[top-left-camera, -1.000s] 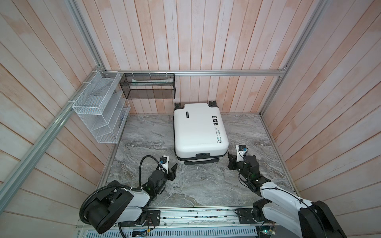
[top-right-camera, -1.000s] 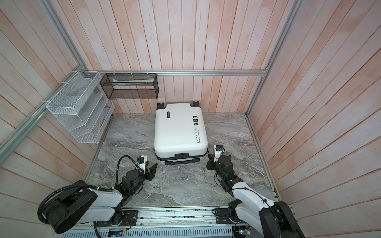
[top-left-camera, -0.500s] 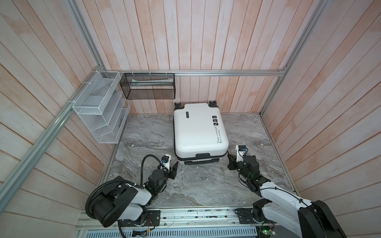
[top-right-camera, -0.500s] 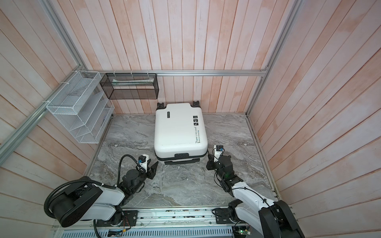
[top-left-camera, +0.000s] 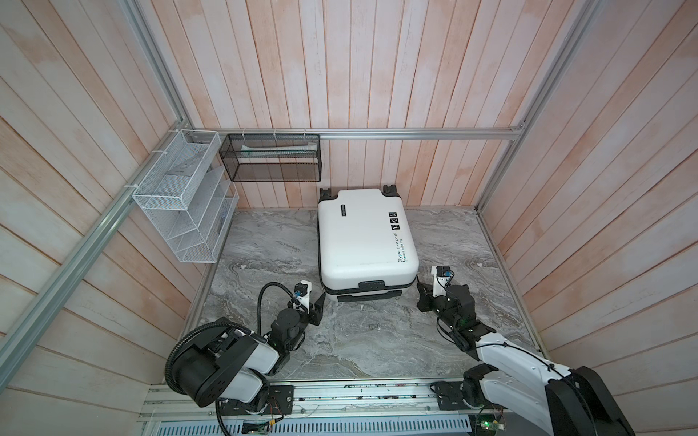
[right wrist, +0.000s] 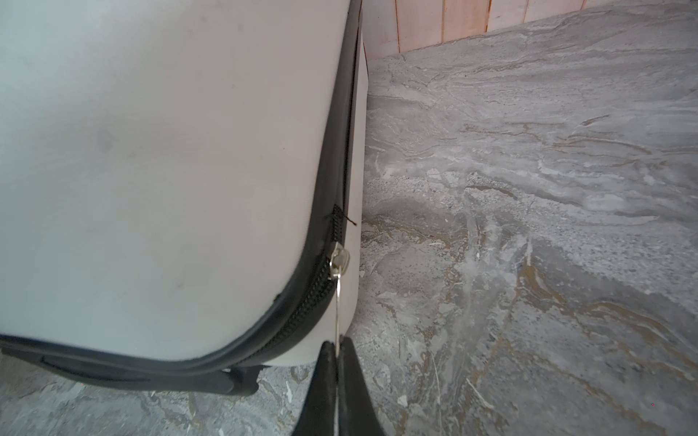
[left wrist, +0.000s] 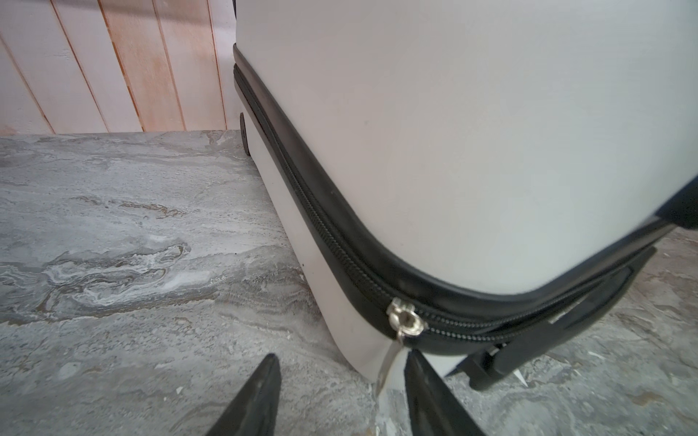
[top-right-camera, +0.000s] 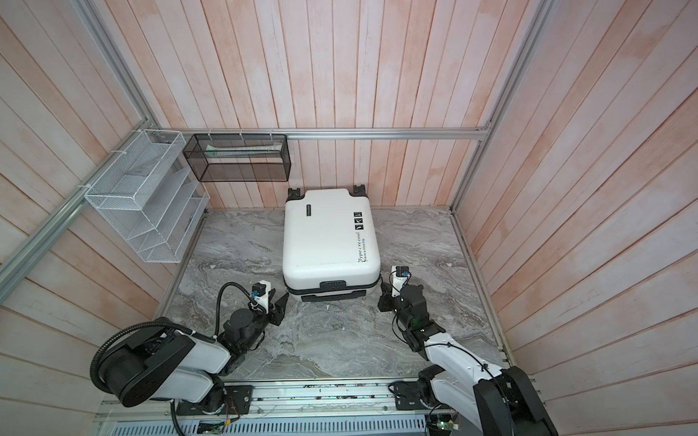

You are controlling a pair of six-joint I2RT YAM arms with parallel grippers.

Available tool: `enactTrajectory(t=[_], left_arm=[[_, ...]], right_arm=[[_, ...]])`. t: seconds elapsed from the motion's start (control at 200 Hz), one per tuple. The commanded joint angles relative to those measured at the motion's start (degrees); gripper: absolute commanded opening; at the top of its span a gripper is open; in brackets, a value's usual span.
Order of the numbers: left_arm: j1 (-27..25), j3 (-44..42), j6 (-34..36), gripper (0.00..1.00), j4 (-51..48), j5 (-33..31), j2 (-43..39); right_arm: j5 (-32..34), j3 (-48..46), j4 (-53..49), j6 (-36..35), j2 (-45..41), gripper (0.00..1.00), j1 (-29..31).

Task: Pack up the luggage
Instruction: 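Close the left gripper on the second silver zipper pull tab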

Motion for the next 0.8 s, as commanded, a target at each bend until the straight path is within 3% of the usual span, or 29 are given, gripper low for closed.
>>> enactTrajectory(t=[0.0,0.23,0.415,0.795], left_arm=[[0.5,0.7,0.4,0.54,2.7,1.4,0.7],[1.1,1.5,1.0,0.5,3.2,3.3,2.0],[1.5,2.3,1.8,0.41,4.0,5.0,3.6],[2.3,4.3,2.1,0.39,5.9,7.0,6.8]], right_arm=[[-1.5,-0.9,-0.2,-0.8,0.6,0.0,-0.1],[-1.5,-0.8,-0.1,-0.7,0.9,0.0,0.0],[-1.6,-0.7,-0.1,-0.8,1.2,0.0,-0.1],[-1.6,-0.5,-0.2,-0.8,1.6,0.0,-0.1]])
